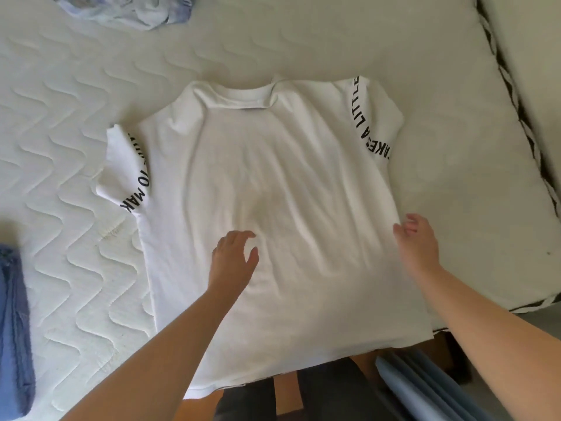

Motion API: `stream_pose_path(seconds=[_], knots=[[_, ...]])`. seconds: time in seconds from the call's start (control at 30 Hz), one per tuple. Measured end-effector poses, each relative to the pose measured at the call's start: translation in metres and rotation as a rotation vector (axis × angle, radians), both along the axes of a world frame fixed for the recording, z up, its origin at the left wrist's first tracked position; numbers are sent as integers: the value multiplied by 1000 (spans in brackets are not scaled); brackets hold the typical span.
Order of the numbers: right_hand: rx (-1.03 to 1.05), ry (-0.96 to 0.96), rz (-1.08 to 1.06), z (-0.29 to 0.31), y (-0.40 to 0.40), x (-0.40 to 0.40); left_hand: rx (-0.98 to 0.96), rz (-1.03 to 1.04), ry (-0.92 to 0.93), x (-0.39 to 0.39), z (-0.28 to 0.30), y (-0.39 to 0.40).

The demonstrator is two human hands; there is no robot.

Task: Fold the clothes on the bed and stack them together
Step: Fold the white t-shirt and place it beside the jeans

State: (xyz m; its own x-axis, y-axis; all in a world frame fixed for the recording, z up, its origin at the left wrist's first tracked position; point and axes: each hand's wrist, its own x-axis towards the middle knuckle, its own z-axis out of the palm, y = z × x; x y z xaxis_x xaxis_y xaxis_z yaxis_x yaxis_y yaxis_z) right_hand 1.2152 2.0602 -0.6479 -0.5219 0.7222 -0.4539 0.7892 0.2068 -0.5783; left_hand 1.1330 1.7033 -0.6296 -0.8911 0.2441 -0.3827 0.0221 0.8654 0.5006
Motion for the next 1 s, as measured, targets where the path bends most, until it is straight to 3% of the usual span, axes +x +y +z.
stream_pose_path(seconds=[0.17,0.3,0.57,0.83,1.0], knots=[[-132,140,-109,-4,22,-80,3,-283,108,-85,-12,83],[-106,182,-90,-9,48,-130,-120,-433,163,-145,-31,130],[-272,221,-101,-22,78,-207,-300,-673,390,-231,-69,202],[-56,37,47,-38,93,-227,-171,-685,494,-241,-115,205],[19,-31,-53,-22,111,-187,-87,-646,540,-239,-111,205]])
